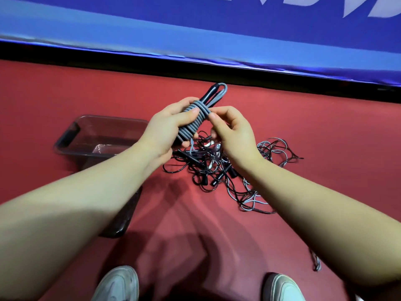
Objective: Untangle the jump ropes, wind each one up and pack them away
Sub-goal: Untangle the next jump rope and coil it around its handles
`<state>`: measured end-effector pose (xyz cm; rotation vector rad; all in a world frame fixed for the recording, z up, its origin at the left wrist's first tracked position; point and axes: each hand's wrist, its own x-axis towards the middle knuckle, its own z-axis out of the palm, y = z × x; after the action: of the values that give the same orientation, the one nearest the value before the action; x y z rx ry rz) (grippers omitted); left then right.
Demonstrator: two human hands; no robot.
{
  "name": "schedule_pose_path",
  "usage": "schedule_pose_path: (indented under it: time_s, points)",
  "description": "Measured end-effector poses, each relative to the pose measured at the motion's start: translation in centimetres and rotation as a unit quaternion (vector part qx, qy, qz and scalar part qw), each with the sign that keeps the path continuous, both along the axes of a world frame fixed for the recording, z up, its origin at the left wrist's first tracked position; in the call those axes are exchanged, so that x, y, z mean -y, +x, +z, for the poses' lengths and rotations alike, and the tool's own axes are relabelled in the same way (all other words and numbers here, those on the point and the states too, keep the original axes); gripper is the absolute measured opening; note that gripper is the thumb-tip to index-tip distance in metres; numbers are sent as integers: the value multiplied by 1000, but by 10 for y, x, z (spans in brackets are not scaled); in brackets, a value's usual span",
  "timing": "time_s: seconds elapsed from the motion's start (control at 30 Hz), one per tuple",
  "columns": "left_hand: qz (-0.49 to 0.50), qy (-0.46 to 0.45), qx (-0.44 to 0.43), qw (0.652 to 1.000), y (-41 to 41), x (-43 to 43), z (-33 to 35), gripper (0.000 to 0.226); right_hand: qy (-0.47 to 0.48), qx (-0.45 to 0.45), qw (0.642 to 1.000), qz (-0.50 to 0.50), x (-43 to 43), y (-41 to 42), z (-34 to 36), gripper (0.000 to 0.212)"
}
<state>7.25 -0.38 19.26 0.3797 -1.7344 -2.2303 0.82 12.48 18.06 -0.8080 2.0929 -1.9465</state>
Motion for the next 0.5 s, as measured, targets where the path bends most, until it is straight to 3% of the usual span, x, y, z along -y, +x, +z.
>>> schedule_pose_path:
  time_s: [0.13,0.27,0.33,0.43,0.5]
  points:
    - [-33,61,-2,998,-1,-2,2,22,94,-85,992,14,-16,-14,-8,14]
    - [-114,123,-32,985,2,1,2,26,192,-233,950,84,-25,-26,-1,17]
    - [-181,132,-63,973,3,5,3,26,218,-250,936,118,-31,-34,2,21]
    - [-287,89,-65,952,3,10,7,52,268,-270,910,168,-40,-41,1,22]
    - [-319,55,-25,946,6,10,6,66,301,-340,873,175,-45,-42,2,22]
